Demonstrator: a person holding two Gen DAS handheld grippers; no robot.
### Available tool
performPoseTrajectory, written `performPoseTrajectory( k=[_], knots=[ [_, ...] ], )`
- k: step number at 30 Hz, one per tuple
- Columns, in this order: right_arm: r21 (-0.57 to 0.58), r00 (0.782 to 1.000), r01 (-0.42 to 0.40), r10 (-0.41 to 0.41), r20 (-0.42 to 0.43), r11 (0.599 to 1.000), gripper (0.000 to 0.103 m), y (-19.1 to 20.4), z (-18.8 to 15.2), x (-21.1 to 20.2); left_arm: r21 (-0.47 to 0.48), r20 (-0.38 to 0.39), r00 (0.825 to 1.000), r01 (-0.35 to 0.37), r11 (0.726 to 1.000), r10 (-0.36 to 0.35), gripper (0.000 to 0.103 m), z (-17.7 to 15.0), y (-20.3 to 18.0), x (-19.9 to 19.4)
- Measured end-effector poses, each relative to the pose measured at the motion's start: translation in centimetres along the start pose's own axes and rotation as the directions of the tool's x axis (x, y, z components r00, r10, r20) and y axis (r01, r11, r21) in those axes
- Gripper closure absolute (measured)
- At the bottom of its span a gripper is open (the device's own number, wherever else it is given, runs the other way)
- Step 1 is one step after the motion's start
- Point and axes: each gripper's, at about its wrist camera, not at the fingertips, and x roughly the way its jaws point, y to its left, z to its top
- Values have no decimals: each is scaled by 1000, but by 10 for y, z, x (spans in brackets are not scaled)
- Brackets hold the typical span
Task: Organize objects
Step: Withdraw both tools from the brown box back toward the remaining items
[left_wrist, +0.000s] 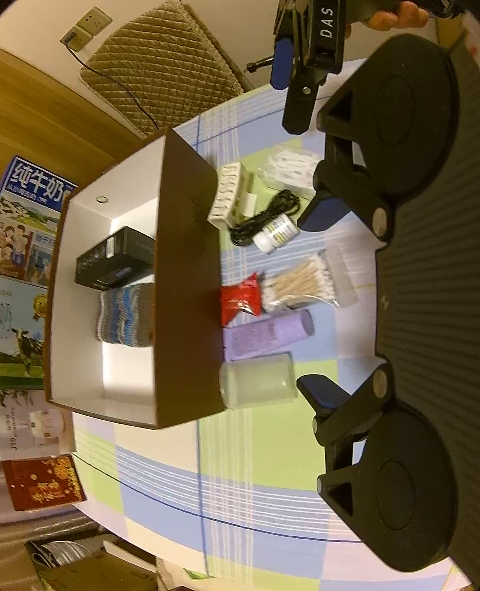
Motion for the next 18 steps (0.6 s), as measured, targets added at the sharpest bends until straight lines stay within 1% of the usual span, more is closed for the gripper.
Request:
performPoseTrajectory(
  k=[5, 9, 18],
  knots=[
    [17, 999, 19, -18, -34, 1000, 8, -8, -12, 7, -6, -25, 1000, -13, 1000, 13, 21, -10, 5, 6],
    [28, 998, 32, -30, -51, 999, 8, -12, -16, 12, -1, -31, 999, -29, 1000, 29, 21, -15, 7, 9],
    [51, 995, 75, -72, -62, 996, 8, -21, -20, 31, -30, -35, 998, -53, 998, 52, 21, -20, 21, 16]
  ],
)
